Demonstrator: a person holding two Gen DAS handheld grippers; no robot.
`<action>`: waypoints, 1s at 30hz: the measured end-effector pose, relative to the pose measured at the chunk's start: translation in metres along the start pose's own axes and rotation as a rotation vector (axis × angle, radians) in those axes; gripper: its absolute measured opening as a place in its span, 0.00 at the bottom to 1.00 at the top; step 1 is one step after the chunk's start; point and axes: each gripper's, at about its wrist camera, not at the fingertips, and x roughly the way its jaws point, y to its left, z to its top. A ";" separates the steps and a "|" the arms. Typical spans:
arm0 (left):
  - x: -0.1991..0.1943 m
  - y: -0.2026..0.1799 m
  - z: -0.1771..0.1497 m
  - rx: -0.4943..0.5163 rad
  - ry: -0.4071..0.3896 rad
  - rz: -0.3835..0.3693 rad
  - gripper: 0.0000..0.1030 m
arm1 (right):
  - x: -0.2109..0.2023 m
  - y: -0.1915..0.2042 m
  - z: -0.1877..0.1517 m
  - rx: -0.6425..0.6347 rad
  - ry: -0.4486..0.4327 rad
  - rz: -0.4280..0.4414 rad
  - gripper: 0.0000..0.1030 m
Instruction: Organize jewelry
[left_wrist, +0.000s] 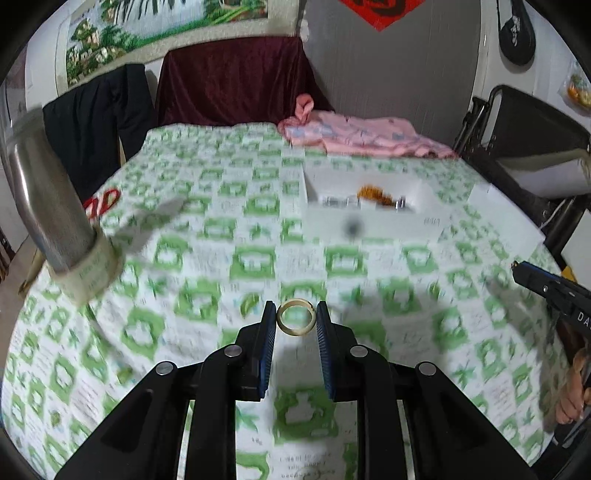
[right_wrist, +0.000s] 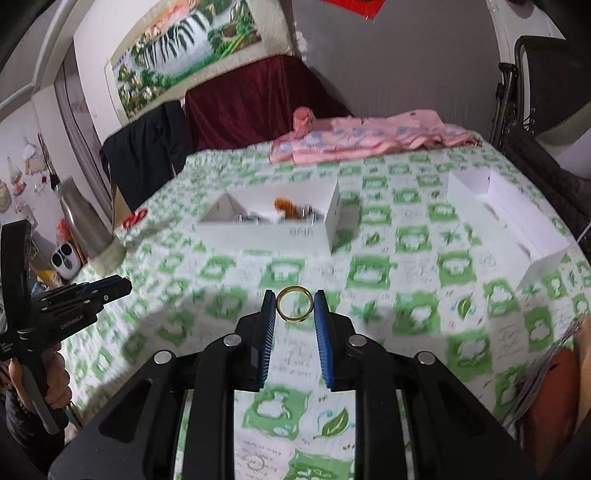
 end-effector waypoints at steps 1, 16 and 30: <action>-0.002 -0.001 0.006 -0.001 -0.010 -0.001 0.22 | -0.002 -0.001 0.006 0.005 -0.011 0.005 0.20; -0.020 -0.037 0.131 0.024 -0.208 -0.024 0.22 | -0.008 0.012 0.120 0.027 -0.193 0.058 0.20; 0.097 -0.026 0.131 -0.051 -0.026 -0.058 0.22 | 0.106 -0.018 0.106 0.131 -0.012 0.063 0.20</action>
